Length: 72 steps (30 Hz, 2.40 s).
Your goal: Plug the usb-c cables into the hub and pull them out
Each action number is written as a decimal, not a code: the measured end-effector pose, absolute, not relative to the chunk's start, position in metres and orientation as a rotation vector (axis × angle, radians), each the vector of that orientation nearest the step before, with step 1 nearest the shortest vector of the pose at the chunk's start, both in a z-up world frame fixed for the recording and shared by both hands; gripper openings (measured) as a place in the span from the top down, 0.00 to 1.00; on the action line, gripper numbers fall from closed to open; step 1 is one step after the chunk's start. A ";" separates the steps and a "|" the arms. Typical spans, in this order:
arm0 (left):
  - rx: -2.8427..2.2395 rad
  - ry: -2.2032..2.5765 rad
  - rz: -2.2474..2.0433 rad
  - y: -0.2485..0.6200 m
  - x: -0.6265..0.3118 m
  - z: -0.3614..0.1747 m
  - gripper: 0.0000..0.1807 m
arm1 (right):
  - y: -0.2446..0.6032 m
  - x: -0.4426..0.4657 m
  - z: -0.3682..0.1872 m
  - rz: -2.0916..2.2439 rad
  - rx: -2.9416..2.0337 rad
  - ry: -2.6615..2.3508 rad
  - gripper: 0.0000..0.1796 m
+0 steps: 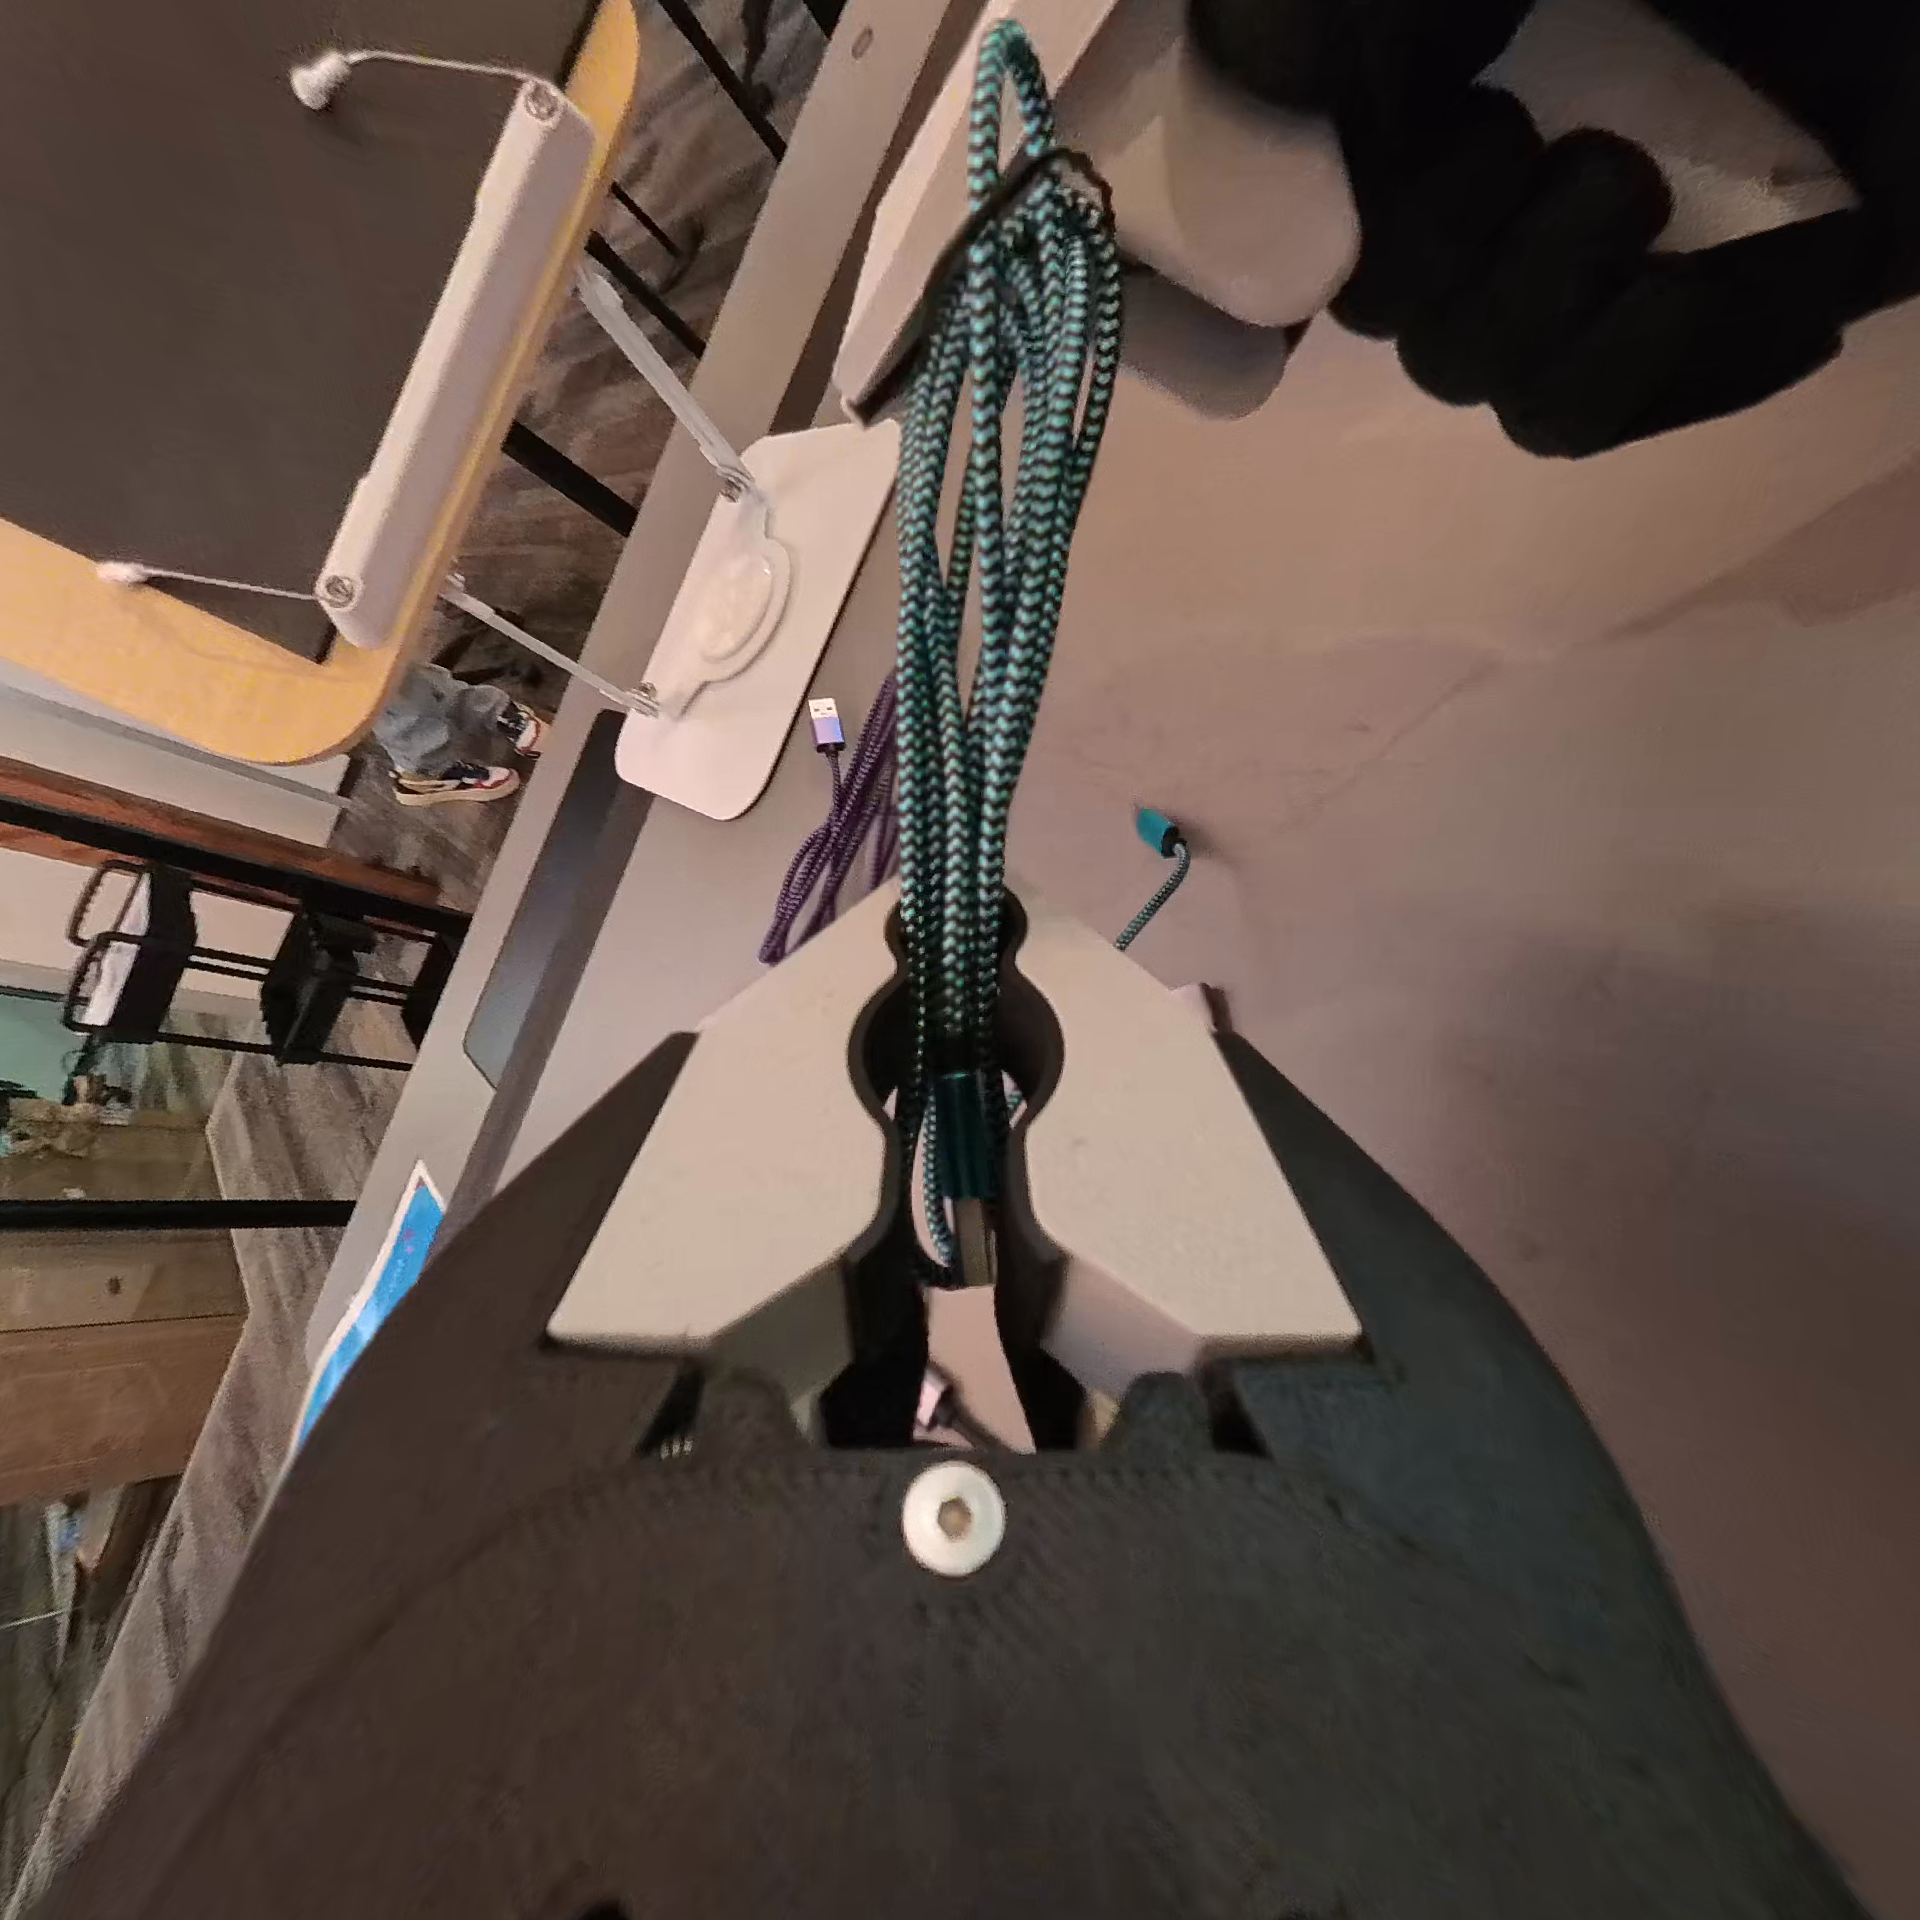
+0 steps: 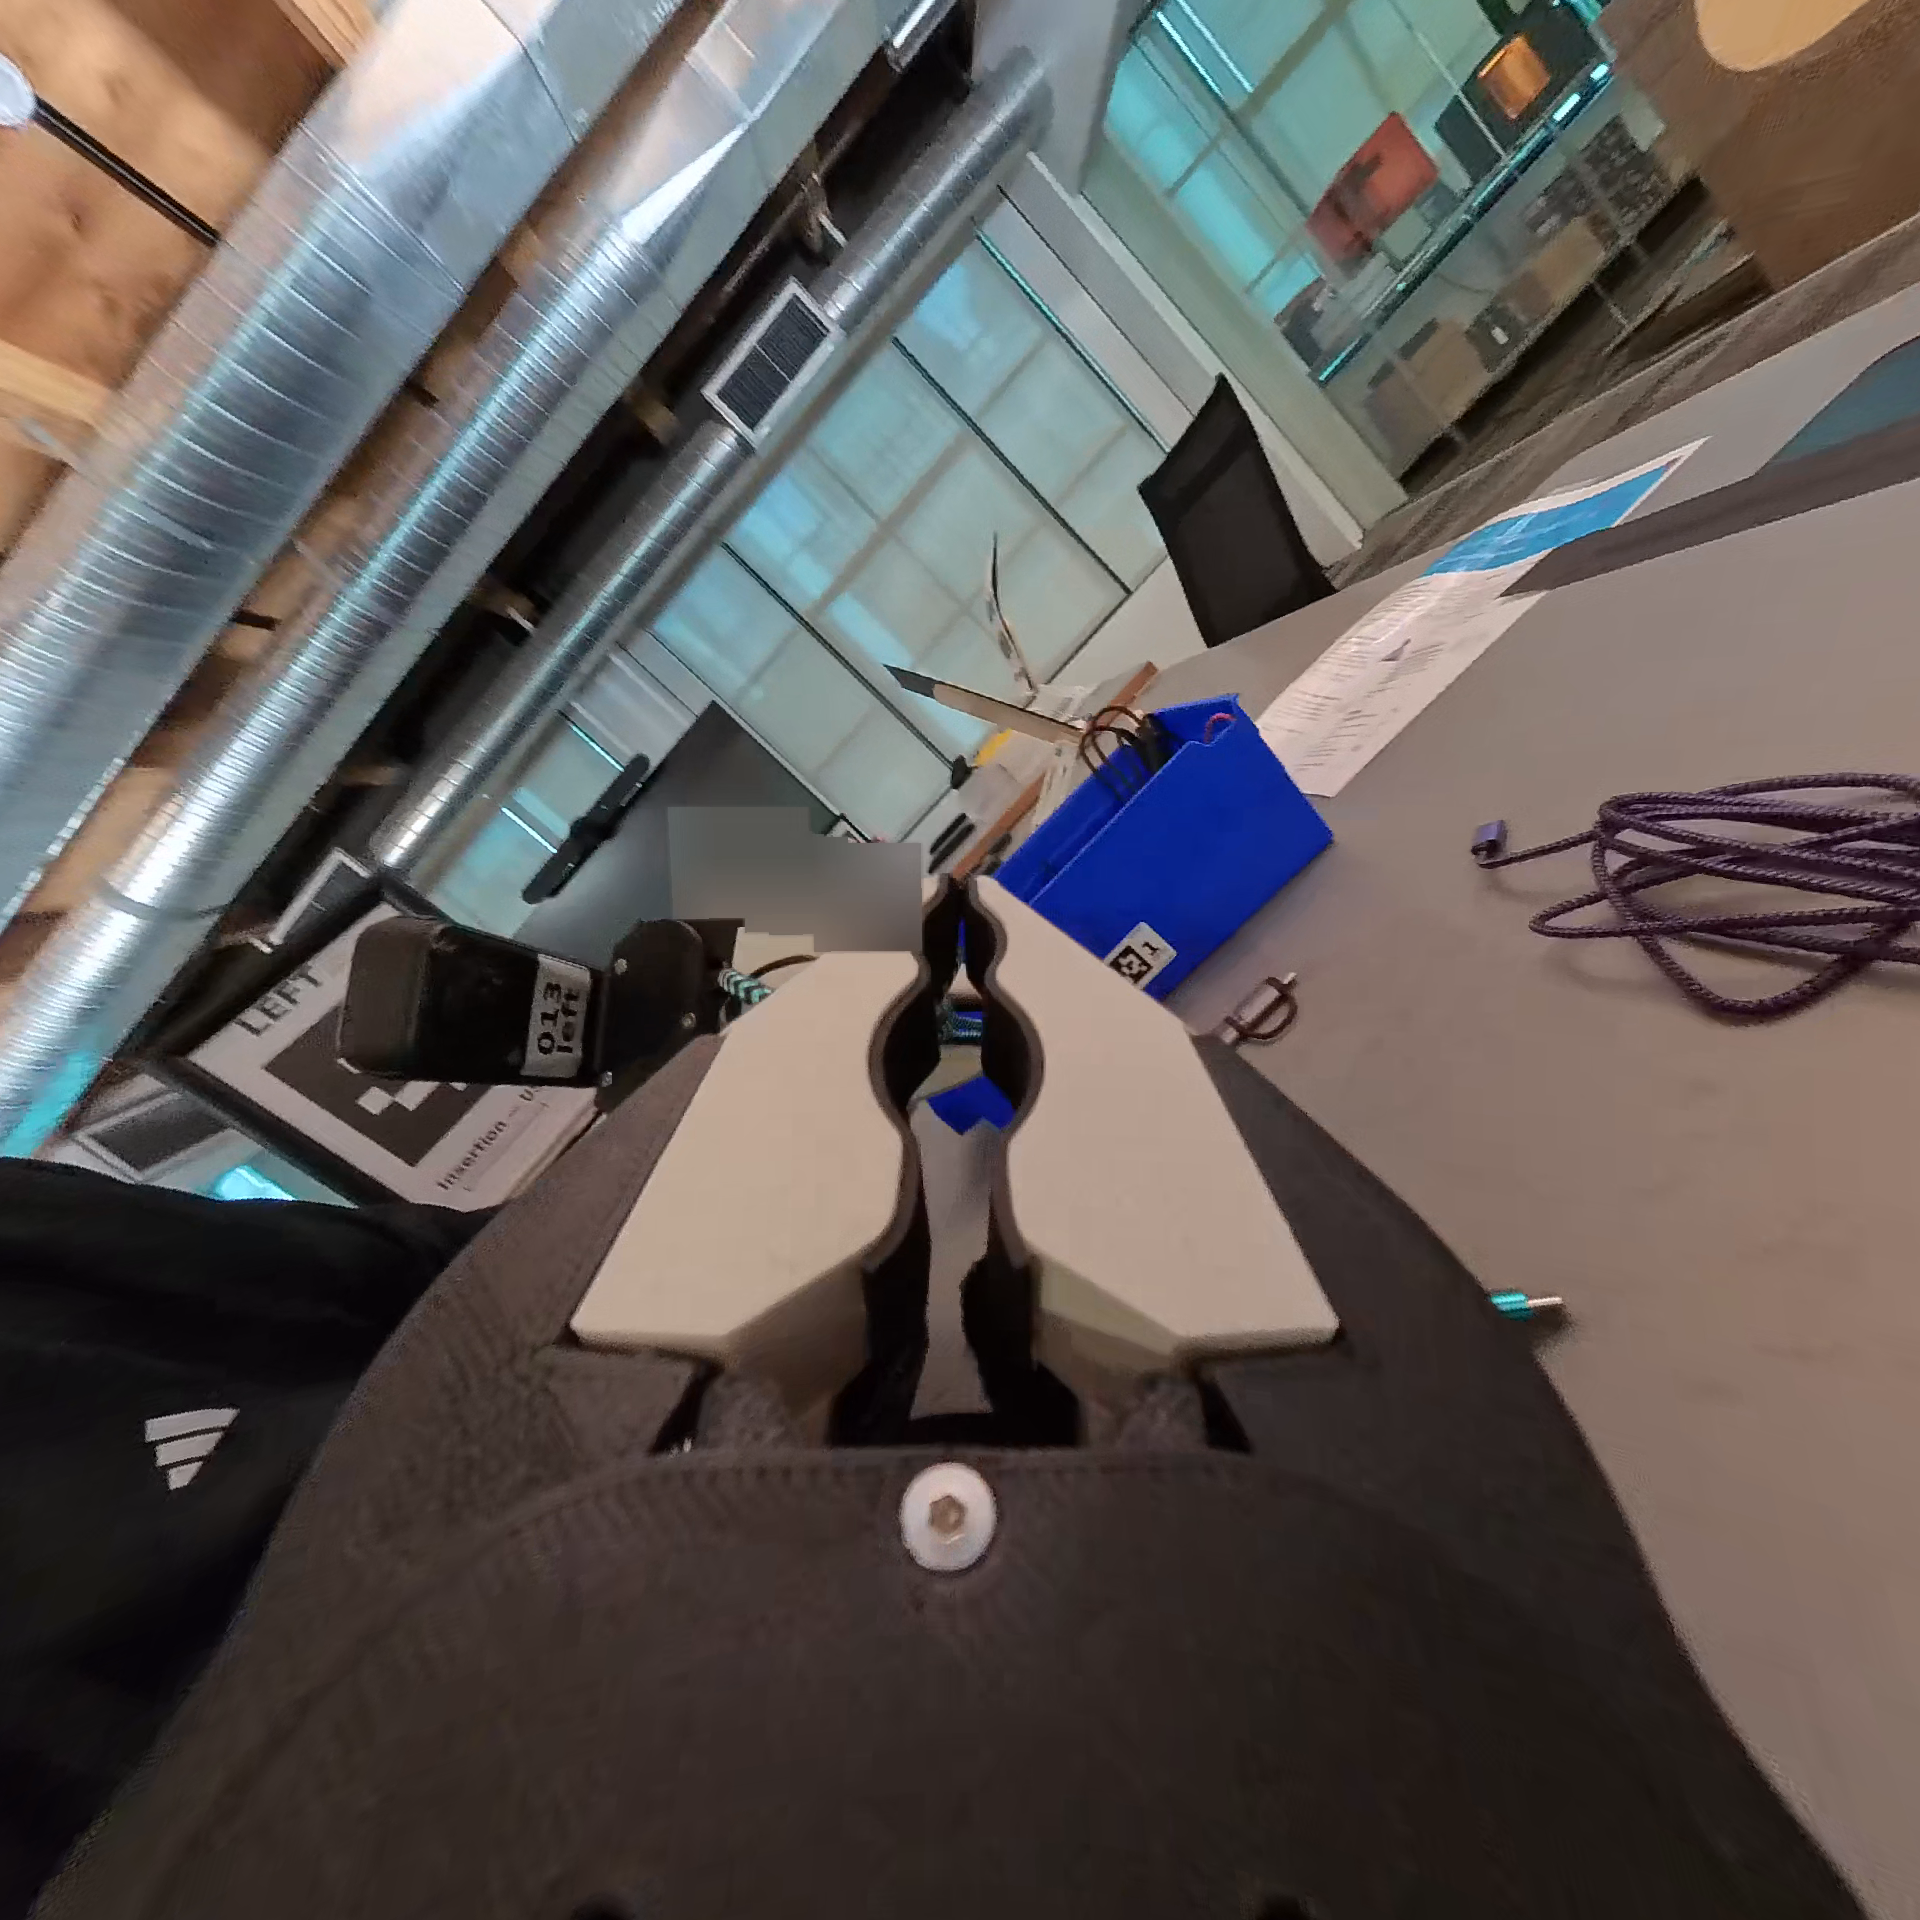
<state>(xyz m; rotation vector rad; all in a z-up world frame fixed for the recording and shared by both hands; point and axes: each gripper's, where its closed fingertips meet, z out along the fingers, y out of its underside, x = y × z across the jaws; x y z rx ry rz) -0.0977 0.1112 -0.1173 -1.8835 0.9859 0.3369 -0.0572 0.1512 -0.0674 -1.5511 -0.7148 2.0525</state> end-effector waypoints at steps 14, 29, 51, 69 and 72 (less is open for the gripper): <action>-1.873 1.011 0.235 0.108 -0.086 -0.124 0.97 | 0.143 -0.048 -0.067 2.181 -1.486 -0.701 1.00; -1.963 0.946 0.018 0.106 -0.078 -0.143 0.97 | 0.154 -0.045 -0.096 2.107 -1.597 -0.578 1.00; -1.997 0.674 -0.437 0.106 -0.040 -0.149 0.97 | 0.174 -0.037 -0.088 2.175 -1.491 -0.301 1.00; -2.079 0.655 -0.557 0.103 -0.034 -0.160 0.98 | 0.180 -0.041 -0.104 2.223 -1.565 -0.226 0.77; -2.082 0.647 -0.580 0.103 -0.034 -0.160 0.98 | 0.183 -0.040 -0.107 2.236 -1.571 -0.188 0.73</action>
